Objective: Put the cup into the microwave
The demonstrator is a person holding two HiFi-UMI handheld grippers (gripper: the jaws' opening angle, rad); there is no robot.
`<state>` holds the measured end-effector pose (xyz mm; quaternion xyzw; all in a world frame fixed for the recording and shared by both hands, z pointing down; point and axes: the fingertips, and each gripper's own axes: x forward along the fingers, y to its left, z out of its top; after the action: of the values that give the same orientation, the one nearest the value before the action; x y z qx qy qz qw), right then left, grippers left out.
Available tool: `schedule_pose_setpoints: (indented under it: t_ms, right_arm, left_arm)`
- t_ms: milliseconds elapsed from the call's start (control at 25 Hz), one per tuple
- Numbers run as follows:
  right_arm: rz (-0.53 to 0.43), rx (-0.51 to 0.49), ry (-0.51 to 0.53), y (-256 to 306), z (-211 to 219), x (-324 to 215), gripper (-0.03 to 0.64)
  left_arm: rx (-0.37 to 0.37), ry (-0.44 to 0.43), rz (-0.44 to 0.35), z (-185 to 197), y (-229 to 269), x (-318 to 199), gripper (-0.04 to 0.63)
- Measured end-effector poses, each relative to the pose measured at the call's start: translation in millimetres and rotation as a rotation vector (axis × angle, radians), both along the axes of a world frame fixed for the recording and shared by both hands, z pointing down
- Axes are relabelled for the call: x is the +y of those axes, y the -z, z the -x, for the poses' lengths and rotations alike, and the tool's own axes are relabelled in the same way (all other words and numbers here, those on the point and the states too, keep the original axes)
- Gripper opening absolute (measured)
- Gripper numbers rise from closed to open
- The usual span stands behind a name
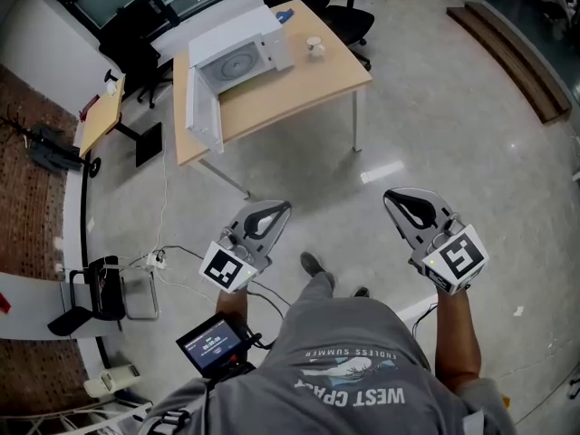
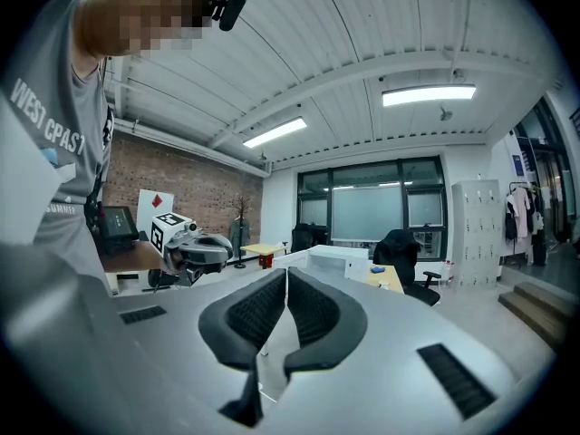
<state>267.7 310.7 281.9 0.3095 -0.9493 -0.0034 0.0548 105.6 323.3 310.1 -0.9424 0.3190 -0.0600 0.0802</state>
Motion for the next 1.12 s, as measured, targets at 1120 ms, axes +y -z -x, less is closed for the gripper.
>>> schedule_pose_setpoints:
  t_ms: [1120]
  right_arm:
    - [0.036, -0.026, -0.049, -23.5, 67.9, -158.2, 0.021]
  left_arm:
    - [-0.03, -0.068, 0.053, 57.8, -17.9, -162.4, 0.023]
